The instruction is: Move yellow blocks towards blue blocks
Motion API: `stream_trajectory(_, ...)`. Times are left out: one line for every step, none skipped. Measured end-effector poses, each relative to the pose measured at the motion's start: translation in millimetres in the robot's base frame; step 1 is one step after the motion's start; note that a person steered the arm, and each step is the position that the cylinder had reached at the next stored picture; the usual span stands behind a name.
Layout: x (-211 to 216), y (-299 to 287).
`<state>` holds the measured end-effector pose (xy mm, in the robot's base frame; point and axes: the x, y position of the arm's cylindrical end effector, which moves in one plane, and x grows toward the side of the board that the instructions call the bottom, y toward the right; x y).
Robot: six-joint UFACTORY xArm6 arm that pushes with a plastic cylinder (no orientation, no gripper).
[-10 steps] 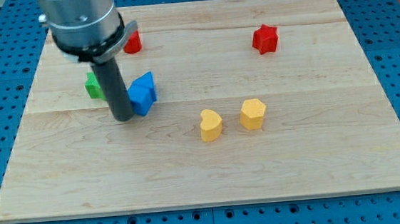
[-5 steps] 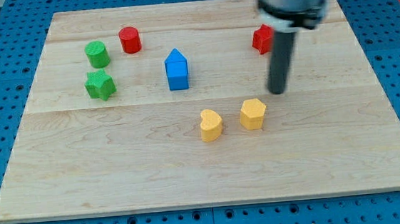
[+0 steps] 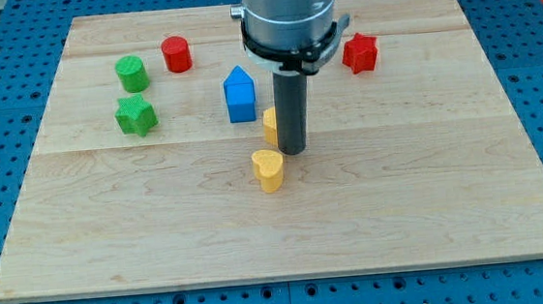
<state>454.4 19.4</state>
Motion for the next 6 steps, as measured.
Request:
stream_trajectory(26.4,9.8)
stream_trajectory(82.4,14.2)
stream_trajectory(44.2,-30.8)
stream_trajectory(-5.2,-57.8)
stream_trajectory(6.9,-66.1)
stream_trajectory(27.1,-80.6)
